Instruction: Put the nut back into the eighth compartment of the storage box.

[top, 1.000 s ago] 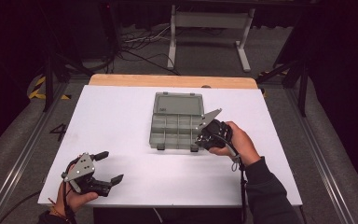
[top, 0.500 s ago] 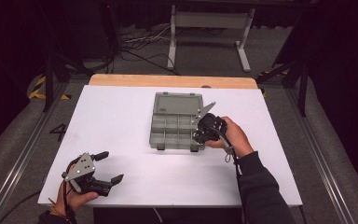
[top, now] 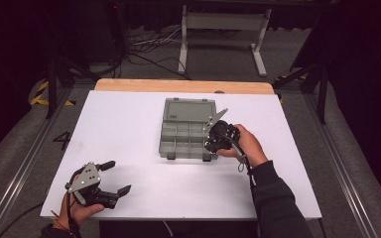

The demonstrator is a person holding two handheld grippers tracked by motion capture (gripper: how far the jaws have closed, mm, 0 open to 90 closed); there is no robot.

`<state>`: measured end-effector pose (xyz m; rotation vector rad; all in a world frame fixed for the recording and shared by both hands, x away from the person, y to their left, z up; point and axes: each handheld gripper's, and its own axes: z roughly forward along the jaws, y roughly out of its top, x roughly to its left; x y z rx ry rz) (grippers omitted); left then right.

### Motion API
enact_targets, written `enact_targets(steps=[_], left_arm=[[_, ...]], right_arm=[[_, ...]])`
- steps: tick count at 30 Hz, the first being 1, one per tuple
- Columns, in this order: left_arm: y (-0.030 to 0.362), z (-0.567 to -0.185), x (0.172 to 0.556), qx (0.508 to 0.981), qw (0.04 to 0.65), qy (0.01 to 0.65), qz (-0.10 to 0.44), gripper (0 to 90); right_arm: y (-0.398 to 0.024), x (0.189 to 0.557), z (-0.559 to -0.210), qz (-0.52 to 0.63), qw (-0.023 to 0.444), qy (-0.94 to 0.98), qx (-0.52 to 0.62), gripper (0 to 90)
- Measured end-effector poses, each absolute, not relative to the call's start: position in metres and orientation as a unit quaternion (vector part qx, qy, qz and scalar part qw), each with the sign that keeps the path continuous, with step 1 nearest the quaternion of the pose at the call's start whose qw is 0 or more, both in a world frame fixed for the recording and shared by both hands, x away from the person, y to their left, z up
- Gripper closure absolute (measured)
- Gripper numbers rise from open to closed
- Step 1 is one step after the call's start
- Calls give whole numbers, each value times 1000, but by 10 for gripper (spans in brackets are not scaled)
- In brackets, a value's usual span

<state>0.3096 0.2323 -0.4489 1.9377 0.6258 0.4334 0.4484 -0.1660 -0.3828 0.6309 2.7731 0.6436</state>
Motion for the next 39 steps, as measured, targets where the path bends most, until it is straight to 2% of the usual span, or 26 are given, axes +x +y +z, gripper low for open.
enact_targets(steps=[28, 39], left_arm=[[233, -449, 309, 804, 504, 258, 180, 55], [233, -448, 309, 804, 504, 258, 180, 54]], right_arm=[[-167, 452, -389, 217, 110, 944, 225, 703], [-168, 450, -386, 225, 117, 941, 224, 673]])
